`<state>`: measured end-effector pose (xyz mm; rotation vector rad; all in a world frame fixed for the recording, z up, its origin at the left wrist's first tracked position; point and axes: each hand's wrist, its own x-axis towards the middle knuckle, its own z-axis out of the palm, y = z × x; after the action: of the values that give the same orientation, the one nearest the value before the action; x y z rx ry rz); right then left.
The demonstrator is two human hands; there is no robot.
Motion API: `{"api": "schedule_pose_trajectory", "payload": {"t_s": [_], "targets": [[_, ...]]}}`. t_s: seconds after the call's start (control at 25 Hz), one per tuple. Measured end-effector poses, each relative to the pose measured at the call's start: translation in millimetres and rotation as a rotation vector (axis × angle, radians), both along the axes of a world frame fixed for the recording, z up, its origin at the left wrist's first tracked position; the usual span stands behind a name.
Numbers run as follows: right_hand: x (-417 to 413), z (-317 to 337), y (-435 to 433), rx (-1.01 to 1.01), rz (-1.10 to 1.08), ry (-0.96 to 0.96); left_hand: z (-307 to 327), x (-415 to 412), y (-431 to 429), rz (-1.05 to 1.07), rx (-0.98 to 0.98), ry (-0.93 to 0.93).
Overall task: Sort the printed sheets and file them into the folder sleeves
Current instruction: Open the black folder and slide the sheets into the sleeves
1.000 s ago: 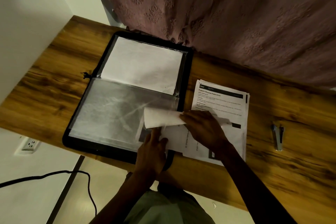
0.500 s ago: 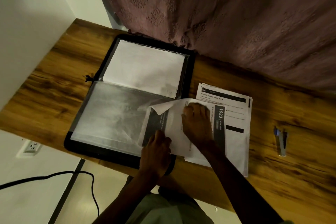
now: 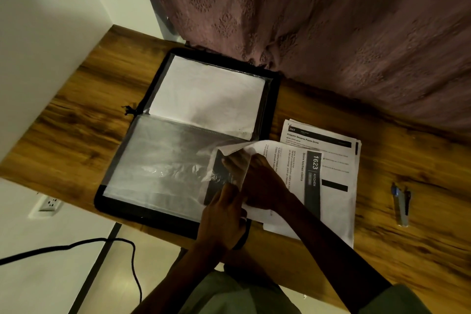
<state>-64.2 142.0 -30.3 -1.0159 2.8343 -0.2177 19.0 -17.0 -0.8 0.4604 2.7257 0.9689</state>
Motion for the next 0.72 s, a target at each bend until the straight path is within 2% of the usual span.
{"api": "schedule_pose_trajectory", "payload": {"t_s": [0.12,0.36,0.44,0.56,0.72], "targets": [[-12,-7,-9,0.05,-0.009,-0.018,9,1,2,-0.036,-0.055,0.035],[-22,-10,-31,0.006,-0.134,-0.069,10,-2,1,-0.05,-0.013,0.105],[-25,-17,-40,0.058,-0.189,-0.07,11,-1,0,-0.053,-0.003,0.088],[-28,-36,-39,0.191,-0.119,0.015,10,-1,1,-0.037,0.014,0.08],[-8,-24,-22,0.162,-0.169,0.055,10,0,-2,-0.053,-0.005,0.11]]}}
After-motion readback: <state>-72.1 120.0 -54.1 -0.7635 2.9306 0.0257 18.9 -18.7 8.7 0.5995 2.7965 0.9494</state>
